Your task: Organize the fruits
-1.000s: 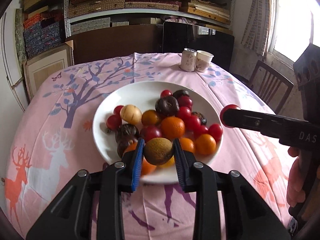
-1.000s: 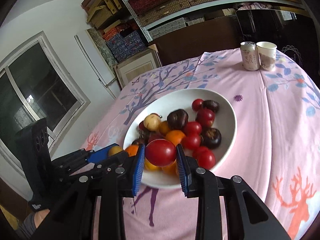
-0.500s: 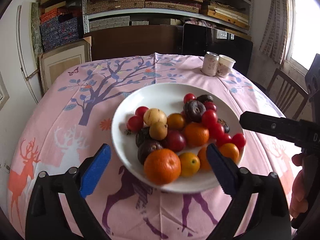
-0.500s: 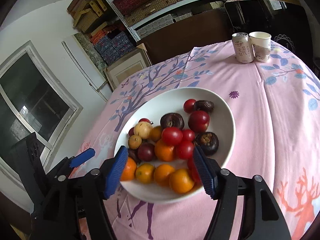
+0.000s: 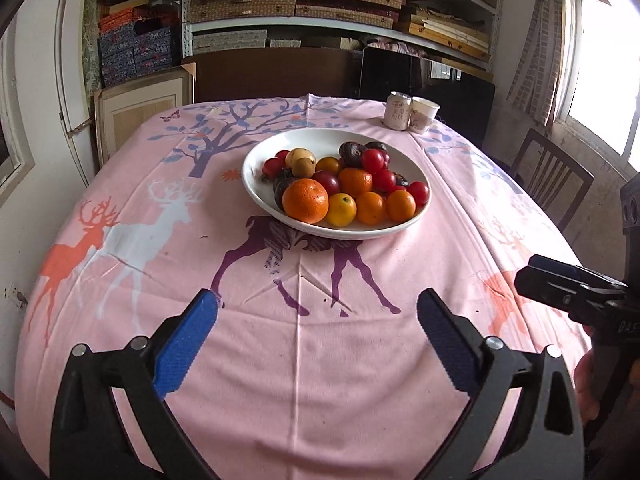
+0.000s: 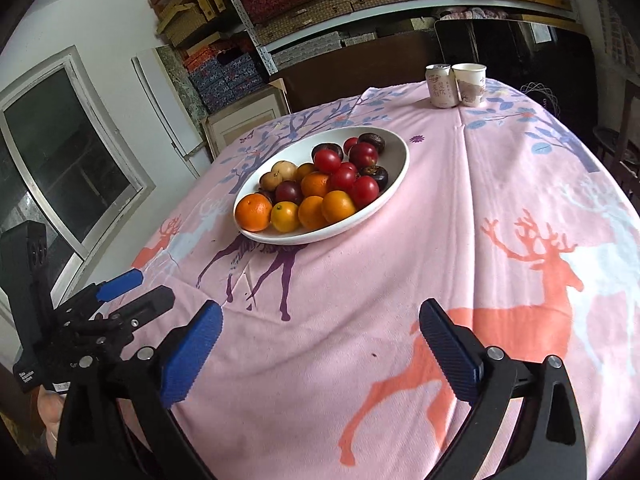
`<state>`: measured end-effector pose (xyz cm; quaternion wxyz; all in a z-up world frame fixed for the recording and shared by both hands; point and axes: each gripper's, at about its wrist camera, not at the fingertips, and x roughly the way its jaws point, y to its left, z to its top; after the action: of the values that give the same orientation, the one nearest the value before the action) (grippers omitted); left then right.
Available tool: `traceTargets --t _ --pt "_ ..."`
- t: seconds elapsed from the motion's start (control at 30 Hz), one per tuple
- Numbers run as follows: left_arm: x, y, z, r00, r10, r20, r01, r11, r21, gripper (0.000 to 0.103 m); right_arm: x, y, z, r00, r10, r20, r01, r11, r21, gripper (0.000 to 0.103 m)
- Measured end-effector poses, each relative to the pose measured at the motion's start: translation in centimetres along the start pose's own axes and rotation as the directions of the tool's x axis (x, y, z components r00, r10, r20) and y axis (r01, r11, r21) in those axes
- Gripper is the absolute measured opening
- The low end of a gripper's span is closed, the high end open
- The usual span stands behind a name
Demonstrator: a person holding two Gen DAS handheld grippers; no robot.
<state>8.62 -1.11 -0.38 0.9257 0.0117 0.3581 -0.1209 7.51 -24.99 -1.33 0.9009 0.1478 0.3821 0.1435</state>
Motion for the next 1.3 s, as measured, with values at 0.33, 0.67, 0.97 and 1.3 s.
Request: traceTargets --t 0.33,0.67,0.97,1.3 --pt "-10.9 -0.1 -2.8 0.980 0.142 0.138 -0.141 0.990 -0.022 0.098 -9.5 3.0 -3.0 0.991 0.011 0.134 -0.004 0.999 -0.051 0.099" --pt "-14.5 -0.8 -2.8 0.966 0.157 0.204 -0.155 0.988 -0.024 0.098 -14.2 4.3 -3.6 0.977 0.029 0.213 -0.011 0.996 -0.085 0.099" --pt "-14.2 -1.8 -2.9 0.963 0.166 0.215 -0.173 0.985 0.016 0.098 -13.8 3.9 -4.1 0.980 0.012 0.199 0.002 0.997 -0.071 0.099" --pt "-14.1 -1.8 -2.9 0.953 0.214 0.214 -0.222 0.975 0.014 0.098 -13.8 4.4 -4.5 0.980 -0.005 0.200 0.022 0.996 -0.082 0.099"
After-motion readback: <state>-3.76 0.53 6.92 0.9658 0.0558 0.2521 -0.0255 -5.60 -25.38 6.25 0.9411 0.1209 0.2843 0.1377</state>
